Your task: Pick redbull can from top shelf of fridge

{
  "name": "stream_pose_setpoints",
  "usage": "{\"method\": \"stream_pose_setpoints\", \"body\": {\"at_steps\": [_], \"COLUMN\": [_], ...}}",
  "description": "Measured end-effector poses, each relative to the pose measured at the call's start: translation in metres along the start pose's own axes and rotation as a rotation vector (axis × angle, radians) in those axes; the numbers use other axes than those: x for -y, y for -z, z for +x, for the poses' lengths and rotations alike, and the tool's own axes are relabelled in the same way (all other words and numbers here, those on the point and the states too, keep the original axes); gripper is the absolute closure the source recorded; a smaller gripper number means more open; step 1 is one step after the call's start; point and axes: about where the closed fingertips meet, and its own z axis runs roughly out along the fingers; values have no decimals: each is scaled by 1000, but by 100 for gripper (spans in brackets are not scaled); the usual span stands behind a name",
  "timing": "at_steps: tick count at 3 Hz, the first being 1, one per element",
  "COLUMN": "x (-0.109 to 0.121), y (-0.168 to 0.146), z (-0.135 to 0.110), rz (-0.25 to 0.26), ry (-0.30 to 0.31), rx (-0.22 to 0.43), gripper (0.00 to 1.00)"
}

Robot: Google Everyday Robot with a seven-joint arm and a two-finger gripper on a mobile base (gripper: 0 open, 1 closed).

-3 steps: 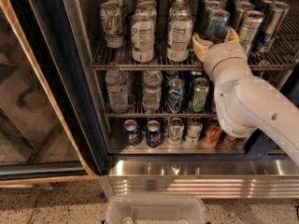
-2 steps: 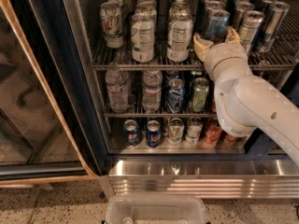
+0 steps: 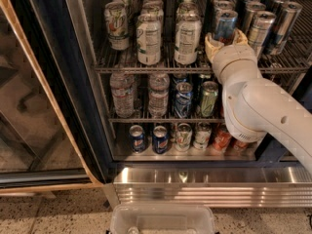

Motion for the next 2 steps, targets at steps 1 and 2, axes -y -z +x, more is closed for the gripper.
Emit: {"method": "stream_pose_setpoints", "body": {"at_steps": [1, 2], "x": [0, 3], "y": [0, 4], "z": [-1, -6], "rz": [0, -3], "ry": [-1, -9], "rx": [-1, -2], "gripper": [100, 100]}}
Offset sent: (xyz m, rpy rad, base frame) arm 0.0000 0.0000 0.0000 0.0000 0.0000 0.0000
